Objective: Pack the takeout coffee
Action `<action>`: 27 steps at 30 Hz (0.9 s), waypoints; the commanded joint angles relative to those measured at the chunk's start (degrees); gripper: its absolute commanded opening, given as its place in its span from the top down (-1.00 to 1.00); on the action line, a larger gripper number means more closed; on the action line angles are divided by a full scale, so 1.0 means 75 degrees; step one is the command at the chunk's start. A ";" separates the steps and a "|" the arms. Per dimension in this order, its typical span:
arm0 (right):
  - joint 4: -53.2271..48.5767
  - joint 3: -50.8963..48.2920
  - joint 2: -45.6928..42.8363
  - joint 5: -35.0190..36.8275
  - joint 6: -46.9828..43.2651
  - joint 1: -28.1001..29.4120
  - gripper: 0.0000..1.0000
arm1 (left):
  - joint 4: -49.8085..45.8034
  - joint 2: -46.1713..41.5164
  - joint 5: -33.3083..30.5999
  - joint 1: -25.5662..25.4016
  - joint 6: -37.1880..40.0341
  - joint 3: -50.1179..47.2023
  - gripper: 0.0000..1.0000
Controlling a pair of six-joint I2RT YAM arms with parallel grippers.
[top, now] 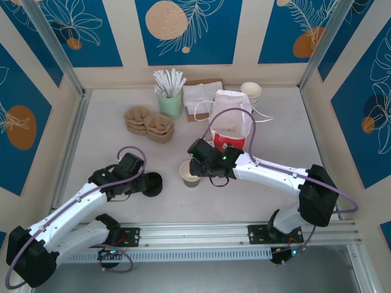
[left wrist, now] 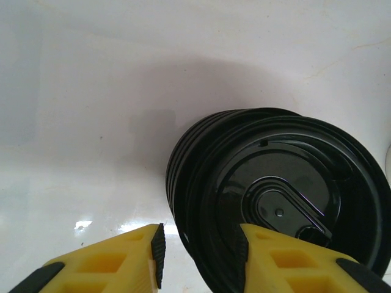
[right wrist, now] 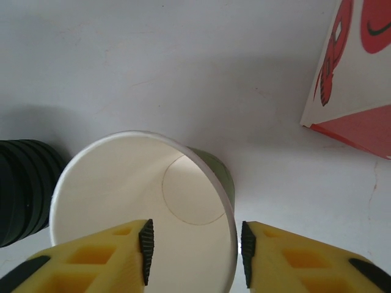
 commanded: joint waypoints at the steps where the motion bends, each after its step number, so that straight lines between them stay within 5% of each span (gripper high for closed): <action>1: -0.0257 0.0299 -0.0450 0.0009 -0.0021 -0.0037 0.02 | -0.0230 0.0110 -0.0209 -0.0213 -0.0173 0.0150 0.31; 27: -0.0729 0.0463 -0.1477 -0.0114 -0.0063 0.0029 -0.04 | -0.0066 0.0663 -0.0798 -0.0784 -0.0656 0.0266 0.39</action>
